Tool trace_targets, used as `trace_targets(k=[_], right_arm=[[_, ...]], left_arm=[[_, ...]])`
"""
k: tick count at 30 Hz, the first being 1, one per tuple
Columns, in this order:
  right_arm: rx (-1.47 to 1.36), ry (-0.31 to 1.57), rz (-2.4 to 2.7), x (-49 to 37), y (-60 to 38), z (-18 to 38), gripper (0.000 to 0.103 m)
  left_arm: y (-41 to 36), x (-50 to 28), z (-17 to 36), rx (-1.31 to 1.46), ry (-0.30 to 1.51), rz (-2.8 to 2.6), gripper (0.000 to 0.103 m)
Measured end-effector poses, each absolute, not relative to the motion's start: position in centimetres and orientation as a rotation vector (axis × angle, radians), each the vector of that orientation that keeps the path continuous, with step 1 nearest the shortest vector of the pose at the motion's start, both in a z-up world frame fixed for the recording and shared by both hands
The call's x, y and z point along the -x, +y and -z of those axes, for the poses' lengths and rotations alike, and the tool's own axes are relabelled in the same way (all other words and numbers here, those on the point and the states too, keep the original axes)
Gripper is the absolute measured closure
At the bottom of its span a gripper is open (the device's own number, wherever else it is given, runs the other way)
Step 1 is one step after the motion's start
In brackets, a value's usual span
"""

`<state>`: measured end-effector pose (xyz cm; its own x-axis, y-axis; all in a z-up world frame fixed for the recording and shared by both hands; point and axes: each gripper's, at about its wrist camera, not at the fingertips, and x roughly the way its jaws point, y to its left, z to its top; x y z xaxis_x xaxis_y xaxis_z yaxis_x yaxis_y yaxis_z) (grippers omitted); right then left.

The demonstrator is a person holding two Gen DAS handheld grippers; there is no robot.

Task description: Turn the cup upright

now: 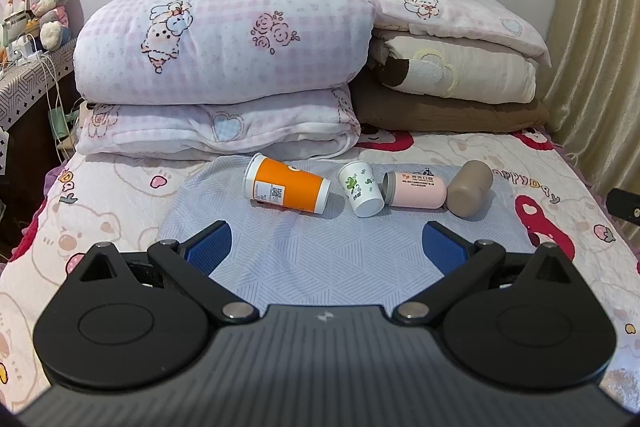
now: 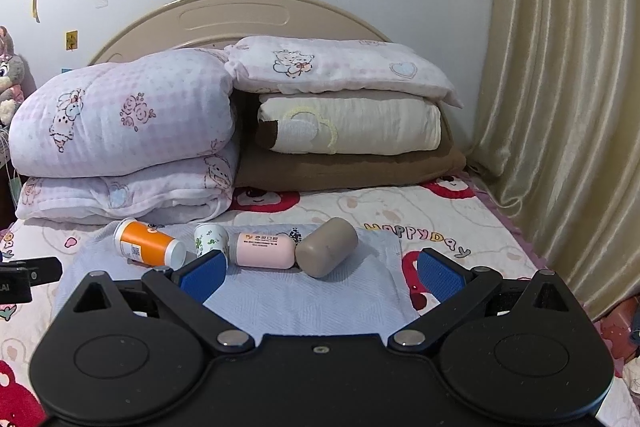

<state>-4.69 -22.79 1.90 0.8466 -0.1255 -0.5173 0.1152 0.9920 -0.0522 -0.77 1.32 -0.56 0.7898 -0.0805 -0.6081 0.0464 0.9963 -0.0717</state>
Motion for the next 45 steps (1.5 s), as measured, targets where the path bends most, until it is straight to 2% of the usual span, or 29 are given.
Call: trace_targets(k=[22,31,36,40,45], right_arm=[[0.008,0.573,0.092,3.5,-23.9,-0.3,0.000],[-0.051,0.478,-0.073,1.4,-28.1,2.3,0.000],[-0.159,0.599,-0.180,-2.4,-31.0,4.4,0.000],[-0.135,0.657,-0.205,-4.9,-31.2,6.0,0.001],[-0.202,0.758,-0.254,-9.3,-31.9,8.6,0.006]], left_arm=[[0.2,-1.0,1.2,0.054,0.696,0.129,0.000],[-3.0,-4.7,1.0,0.020,0.637,0.228,0.000],[-4.9,-8.4,2.1,0.064,0.604,0.349,0.000],[-6.4,-12.2,3.8,0.117,0.653,0.462,0.001],[-7.8,-17.4,6.6,0.210,0.711,0.576,0.002]])
